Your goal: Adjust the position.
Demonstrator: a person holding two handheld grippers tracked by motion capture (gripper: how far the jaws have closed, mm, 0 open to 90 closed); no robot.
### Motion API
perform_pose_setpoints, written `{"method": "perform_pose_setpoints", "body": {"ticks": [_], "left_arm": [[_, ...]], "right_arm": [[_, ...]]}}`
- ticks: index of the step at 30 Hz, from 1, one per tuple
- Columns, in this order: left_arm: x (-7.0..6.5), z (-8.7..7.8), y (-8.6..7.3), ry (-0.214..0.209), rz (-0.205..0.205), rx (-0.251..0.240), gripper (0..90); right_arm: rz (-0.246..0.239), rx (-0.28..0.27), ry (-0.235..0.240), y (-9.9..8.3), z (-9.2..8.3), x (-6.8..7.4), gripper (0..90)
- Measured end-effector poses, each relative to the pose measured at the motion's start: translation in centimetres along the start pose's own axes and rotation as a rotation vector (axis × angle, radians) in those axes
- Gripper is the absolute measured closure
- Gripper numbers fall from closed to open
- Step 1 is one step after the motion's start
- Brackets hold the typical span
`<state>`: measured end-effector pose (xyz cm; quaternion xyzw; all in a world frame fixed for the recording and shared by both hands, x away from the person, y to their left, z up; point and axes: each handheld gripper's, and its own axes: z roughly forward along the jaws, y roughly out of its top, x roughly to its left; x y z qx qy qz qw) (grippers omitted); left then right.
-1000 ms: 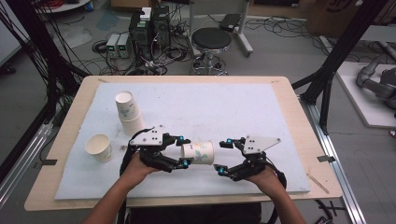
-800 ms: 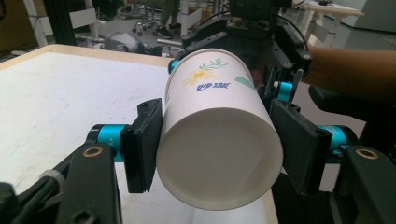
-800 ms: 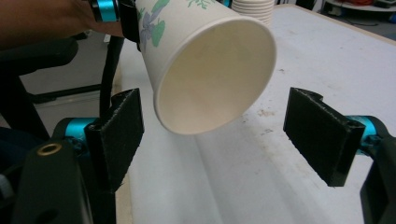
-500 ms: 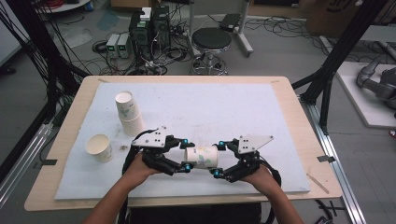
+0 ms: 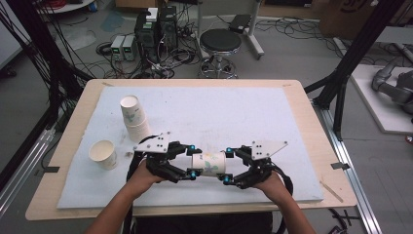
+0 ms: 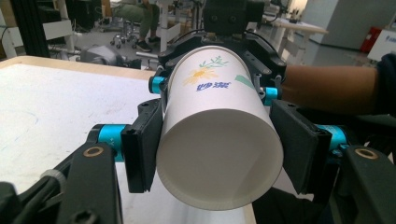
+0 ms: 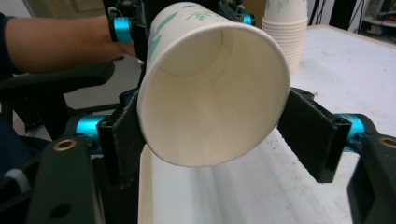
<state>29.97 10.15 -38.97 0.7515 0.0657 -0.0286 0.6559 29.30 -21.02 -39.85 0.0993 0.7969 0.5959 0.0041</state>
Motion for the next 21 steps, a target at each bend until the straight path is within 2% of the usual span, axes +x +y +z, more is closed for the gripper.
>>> {"method": "perform_pose_setpoints", "body": {"ticks": [6,9,10,11,12,13,14,15,16,18,19,20,21], "left_arm": [[-0.1,-0.1,-0.1,0.005,0.000,-0.019,37.0],[-0.2,-0.1,-0.1,0.019,-0.007,-0.022,35.6],[-0.2,0.0,-0.1,0.034,-0.009,-0.018,32.8],[-0.2,0.0,-0.1,0.059,-0.023,-0.008,18.3],[-0.2,0.1,0.0,0.084,-0.032,0.007,18.3],[-0.2,0.0,0.0,0.091,-0.032,0.023,14.1],[-0.2,0.0,0.1,0.098,-0.028,0.037,14.1],[-0.2,-0.1,0.2,0.106,-0.025,0.061,14.1],[-0.2,-0.1,0.2,0.106,-0.025,0.061,14.2],[-0.2,-0.2,0.3,0.119,-0.013,0.090,14.2],[-0.2,-0.2,0.5,0.128,-0.002,0.116,14.3],[-0.2,-0.2,0.5,0.128,-0.002,0.116,14.4],[-0.1,-0.2,0.6,0.133,0.008,0.132,14.4]], "right_arm": [[-0.001,-0.013,-0.002,0.1,-0.1,0.1,30.2],[-0.001,-0.015,-0.004,0.1,-0.1,0.1,30.2],[0.002,-0.014,-0.006,0.1,-0.1,0.1,30.1],[-0.001,-0.007,-0.010,0.2,-0.2,0.1,30.1],[-0.001,-0.007,-0.010,0.2,-0.2,0.1,30.1],[-0.003,0.003,-0.016,0.3,-0.2,0.1,30.1],[-0.010,0.019,-0.027,0.4,-0.3,0.1,30.0],[-0.015,0.060,-0.040,0.7,-0.3,0.1,30.0],[-0.017,0.083,-0.054,0.8,-0.2,0.1,29.9],[-0.023,0.135,-0.064,1.1,-0.2,0.1,30.0],[-0.025,0.155,-0.071,1.3,-0.1,0.0,29.9],[-0.033,0.177,-0.078,1.5,-0.1,0.0,29.9],[-0.033,0.177,-0.078,1.5,-0.1,0.0,29.9]]}}
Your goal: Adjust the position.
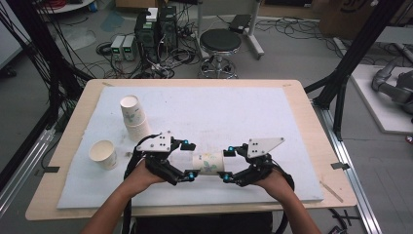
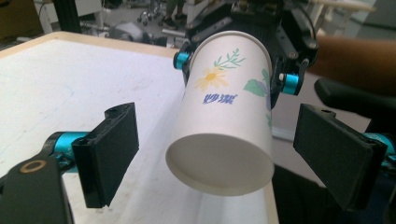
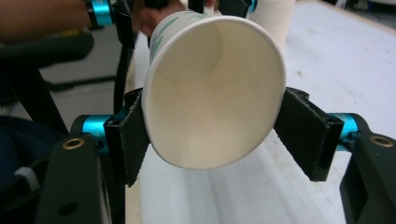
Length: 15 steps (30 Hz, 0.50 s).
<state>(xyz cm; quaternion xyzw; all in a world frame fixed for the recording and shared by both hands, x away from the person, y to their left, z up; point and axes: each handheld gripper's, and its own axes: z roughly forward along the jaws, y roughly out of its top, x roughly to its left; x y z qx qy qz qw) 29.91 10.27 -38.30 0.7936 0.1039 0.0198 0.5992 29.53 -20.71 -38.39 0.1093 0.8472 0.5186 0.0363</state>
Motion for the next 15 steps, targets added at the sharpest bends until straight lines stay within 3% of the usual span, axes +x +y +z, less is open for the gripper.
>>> {"method": "perform_pose_setpoints", "body": {"ticks": [6,15], "left_arm": [[0.1,-0.1,0.6,0.021,0.025,0.072,14.5],[0.3,0.2,1.0,0.036,0.044,0.135,15.1]], "right_arm": [[-0.058,0.126,-0.028,1.9,0.0,-0.3,30.0],[-0.118,0.227,-0.040,3.8,0.4,-0.3,30.0]]}}
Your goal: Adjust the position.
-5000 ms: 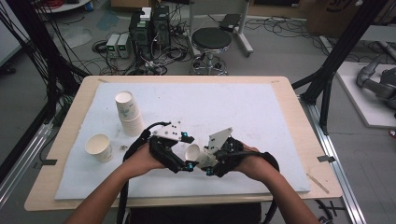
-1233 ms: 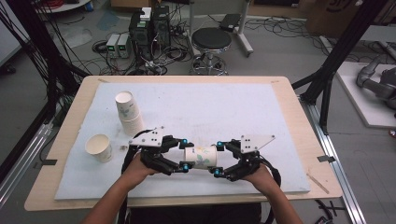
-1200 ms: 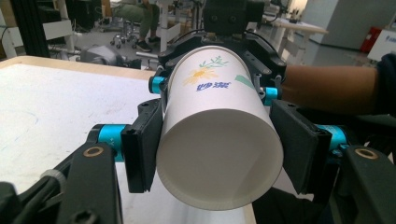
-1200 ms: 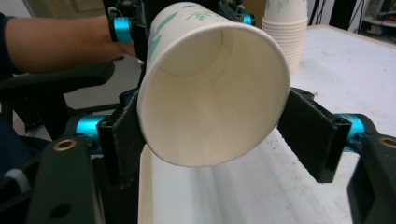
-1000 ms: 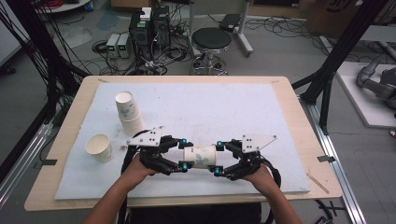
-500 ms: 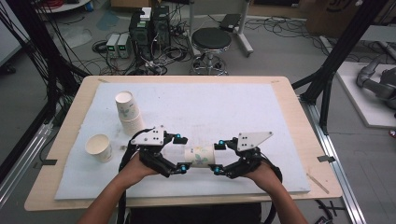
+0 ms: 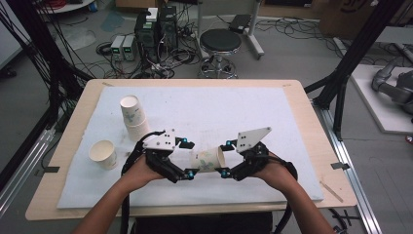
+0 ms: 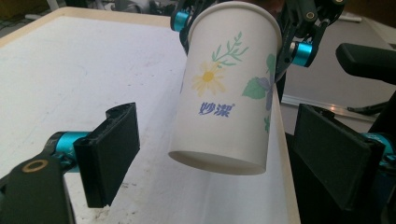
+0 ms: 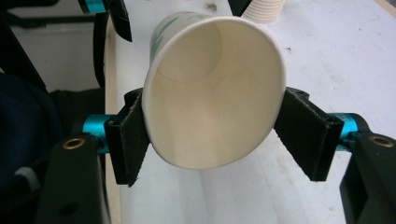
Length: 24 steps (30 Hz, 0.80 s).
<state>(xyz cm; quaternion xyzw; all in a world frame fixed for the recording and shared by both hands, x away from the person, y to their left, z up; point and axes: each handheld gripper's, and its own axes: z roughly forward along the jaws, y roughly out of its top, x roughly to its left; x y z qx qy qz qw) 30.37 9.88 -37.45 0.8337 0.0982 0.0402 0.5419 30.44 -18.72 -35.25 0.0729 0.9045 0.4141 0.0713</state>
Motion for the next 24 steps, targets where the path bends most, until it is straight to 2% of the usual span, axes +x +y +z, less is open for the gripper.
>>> {"method": "perform_pose_setpoints", "body": {"ticks": [2,3,7,9,11,19,24], "left_arm": [[0.0,0.1,0.1,0.005,0.005,0.014,15.3],[0.1,0.2,0.1,0.006,0.009,0.028,15.4],[0.1,0.5,0.0,0.005,0.010,0.048,15.4],[0.1,0.6,0.1,0.007,0.024,0.072,15.7],[0.1,0.7,0.2,0.009,0.034,0.088,15.7],[0.2,1.4,0.3,0.005,0.044,0.128,16.1],[0.1,1.7,0.3,-0.006,0.056,0.160,16.6]], "right_arm": [[-0.011,0.022,0.000,0.4,0.0,0.0,30.0],[-0.023,0.052,-0.007,0.8,0.1,-0.1,30.0],[-0.039,0.094,-0.012,1.3,0.3,-0.1,30.0],[-0.053,0.136,-0.006,1.7,0.5,-0.1,30.0],[-0.061,0.154,-0.008,1.8,0.5,-0.1,30.0],[-0.110,0.275,-0.009,3.1,1.2,-0.2,30.0],[-0.130,0.313,-0.007,3.5,1.6,-0.1,30.0]]}}
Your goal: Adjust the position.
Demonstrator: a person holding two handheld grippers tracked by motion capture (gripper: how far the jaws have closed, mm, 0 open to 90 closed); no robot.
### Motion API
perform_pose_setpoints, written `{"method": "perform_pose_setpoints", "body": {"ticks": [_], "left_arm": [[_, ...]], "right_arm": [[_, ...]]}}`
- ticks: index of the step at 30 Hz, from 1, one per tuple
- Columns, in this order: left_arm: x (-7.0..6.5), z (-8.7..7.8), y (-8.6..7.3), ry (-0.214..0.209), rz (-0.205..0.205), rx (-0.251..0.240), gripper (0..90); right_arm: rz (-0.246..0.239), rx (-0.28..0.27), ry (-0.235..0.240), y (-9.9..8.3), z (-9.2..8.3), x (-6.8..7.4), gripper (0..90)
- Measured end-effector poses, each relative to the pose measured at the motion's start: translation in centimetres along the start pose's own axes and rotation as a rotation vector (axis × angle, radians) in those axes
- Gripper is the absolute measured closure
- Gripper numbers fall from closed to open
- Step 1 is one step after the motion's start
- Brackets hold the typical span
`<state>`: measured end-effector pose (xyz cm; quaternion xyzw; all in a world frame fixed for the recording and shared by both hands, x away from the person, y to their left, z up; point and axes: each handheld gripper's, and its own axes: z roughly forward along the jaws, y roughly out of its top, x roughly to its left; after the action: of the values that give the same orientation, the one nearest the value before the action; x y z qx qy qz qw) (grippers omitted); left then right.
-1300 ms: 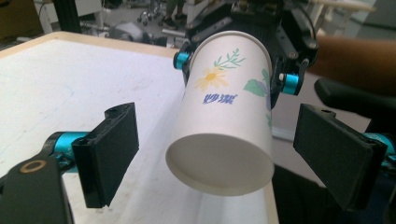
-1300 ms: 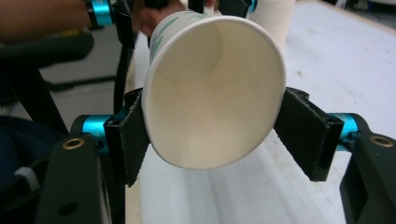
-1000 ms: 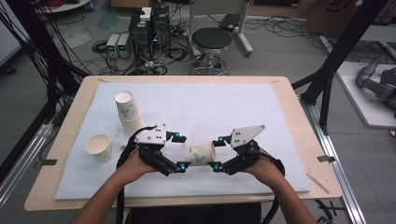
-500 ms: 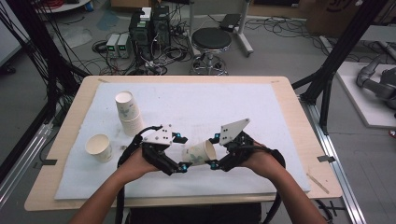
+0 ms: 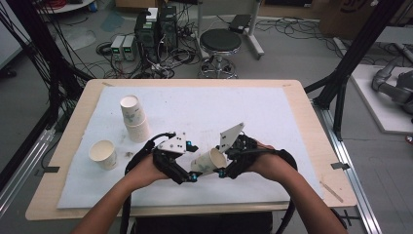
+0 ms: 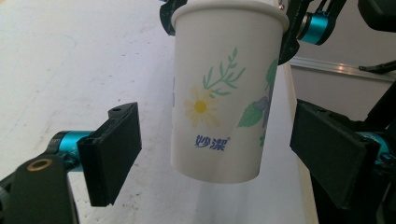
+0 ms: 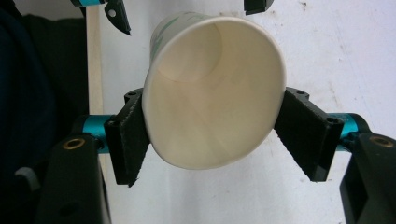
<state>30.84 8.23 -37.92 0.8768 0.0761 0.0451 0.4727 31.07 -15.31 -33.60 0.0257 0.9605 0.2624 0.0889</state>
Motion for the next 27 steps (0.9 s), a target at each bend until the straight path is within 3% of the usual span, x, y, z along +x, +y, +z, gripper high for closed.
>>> {"method": "perform_pose_setpoints", "body": {"ticks": [11,19,27], "left_arm": [[-0.1,0.9,0.3,-0.028,0.006,0.034,20.6],[0.0,1.9,0.6,-0.071,0.025,0.056,30.0],[-0.2,2.3,0.6,-0.083,0.023,0.050,34.8]], "right_arm": [[-0.022,0.052,0.000,0.9,0.0,0.2,30.0],[-0.046,0.084,0.022,1.2,0.3,0.4,29.9],[-0.060,0.094,0.043,1.3,0.4,0.4,30.0]]}}
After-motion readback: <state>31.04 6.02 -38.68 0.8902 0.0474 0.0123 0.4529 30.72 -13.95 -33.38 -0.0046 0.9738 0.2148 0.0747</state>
